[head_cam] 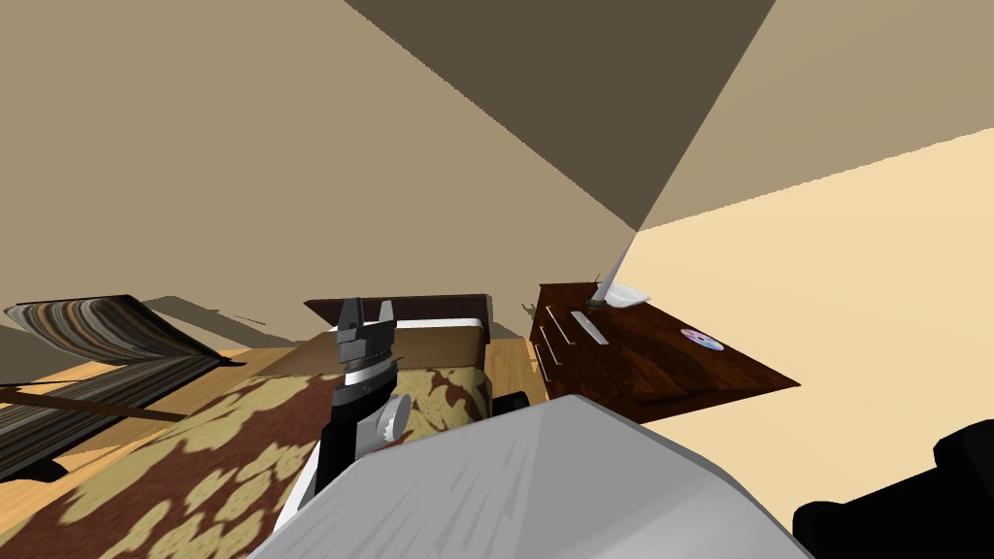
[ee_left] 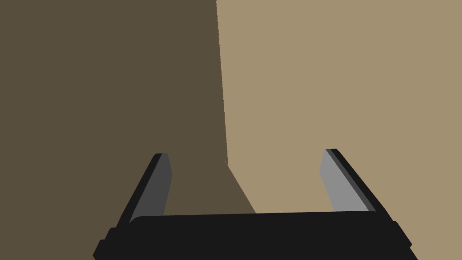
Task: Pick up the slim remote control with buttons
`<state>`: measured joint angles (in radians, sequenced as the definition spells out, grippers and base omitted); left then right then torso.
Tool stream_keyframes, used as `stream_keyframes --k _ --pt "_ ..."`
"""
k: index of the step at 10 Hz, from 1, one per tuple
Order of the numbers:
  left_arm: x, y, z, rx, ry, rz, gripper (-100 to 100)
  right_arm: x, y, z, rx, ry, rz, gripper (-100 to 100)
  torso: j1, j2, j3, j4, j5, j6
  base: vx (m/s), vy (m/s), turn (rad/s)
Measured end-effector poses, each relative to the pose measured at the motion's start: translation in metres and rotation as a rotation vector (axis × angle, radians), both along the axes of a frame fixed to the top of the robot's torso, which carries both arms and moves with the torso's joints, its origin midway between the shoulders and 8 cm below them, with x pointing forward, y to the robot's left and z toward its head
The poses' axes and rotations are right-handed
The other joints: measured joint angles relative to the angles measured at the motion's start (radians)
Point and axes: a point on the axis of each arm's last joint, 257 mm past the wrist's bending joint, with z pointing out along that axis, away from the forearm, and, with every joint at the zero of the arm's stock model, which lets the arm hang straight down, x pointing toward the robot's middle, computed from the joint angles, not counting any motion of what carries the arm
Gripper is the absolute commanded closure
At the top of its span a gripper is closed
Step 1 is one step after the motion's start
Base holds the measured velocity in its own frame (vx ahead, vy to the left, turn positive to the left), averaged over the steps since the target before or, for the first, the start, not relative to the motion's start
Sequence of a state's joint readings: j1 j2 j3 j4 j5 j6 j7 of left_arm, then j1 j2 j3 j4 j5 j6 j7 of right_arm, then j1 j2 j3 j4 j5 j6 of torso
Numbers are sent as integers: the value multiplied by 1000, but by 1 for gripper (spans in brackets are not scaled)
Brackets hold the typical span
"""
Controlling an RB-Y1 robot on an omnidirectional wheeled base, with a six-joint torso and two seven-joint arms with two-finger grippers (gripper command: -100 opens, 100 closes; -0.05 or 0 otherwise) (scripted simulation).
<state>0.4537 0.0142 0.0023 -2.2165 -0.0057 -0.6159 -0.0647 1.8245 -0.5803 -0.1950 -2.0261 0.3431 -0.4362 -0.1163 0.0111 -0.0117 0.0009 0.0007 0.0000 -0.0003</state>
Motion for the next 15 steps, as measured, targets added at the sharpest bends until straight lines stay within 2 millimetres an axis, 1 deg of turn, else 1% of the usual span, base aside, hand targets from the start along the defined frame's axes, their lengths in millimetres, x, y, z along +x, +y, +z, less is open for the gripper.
stream_keyframes --k 4,6,7,8,10,12,15 --pt "0 0 0 0 0 0 0 0 0 0 0 0 0 -100 0 0 0 0 0 0 3 -2 3" --pt "0 0 0 0 0 0 0 -27 1 -5 4 66 12 -100 -1 -1 -1 0 0 0 28 -9 12" --pt "0 0 0 0 0 0 0 -37 4 -7 7 96 20 -100 -1 -2 -1 0 0 0 33 -5 22" --pt "0 0 0 0 0 0 0 -52 6 -6 9 131 25 -100 0 -2 -1 -1 0 0 40 -7 18" --pt "0 0 0 0 0 0 0 -75 13 -7 17 199 43 -100 -1 -3 -2 -1 0 0 34 -8 15" --pt "0 0 0 0 0 0 0 -95 15 -8 21 242 53 -100 0 -1 -1 0 0 0 24 -3 20" --pt "0 0 0 0 0 0 0 -141 18 -5 34 350 82 -100 -1 -2 -1 -1 0 0 38 -9 29"
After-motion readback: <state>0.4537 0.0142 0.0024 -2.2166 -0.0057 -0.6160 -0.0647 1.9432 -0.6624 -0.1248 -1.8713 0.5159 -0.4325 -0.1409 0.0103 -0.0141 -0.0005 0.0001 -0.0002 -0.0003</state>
